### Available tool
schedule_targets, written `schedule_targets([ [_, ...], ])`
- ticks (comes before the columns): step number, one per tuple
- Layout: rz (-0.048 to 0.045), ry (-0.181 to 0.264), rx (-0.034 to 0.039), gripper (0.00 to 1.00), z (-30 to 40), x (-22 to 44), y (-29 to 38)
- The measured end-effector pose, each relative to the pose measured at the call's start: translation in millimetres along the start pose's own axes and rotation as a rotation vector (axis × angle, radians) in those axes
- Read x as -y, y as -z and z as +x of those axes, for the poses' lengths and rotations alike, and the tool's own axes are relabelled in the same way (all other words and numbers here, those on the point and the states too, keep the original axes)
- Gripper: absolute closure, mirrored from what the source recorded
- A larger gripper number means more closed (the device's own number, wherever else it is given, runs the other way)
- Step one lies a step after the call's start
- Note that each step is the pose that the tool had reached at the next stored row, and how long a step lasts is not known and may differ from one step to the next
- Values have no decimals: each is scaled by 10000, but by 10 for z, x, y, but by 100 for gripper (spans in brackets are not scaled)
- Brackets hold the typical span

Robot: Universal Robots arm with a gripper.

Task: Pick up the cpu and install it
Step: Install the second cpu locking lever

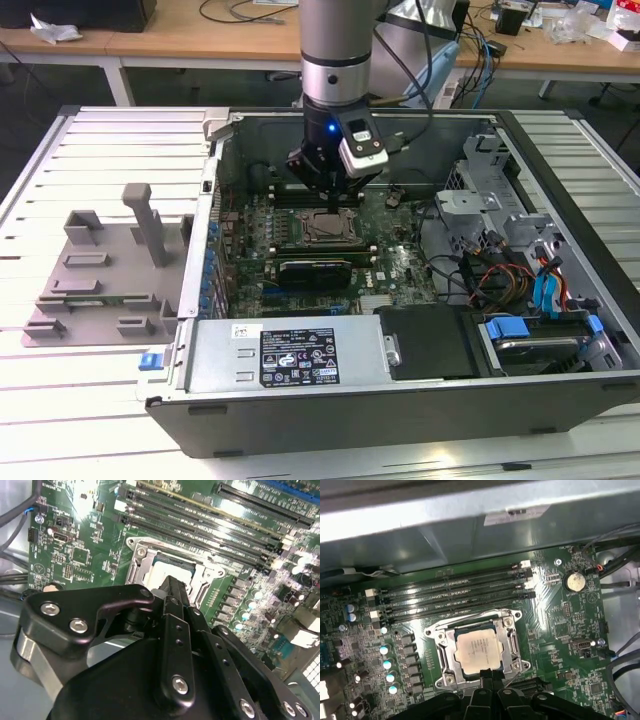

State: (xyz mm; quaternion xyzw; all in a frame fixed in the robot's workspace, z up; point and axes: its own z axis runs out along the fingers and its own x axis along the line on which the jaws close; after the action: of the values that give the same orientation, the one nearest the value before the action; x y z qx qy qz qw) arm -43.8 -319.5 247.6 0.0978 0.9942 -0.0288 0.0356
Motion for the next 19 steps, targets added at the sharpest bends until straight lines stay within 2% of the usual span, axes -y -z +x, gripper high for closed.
schedule_targets([
  [10,-6,93,5,89,-41,210,-14],
  [19,-10,152,7,89,-64,328,-21],
])
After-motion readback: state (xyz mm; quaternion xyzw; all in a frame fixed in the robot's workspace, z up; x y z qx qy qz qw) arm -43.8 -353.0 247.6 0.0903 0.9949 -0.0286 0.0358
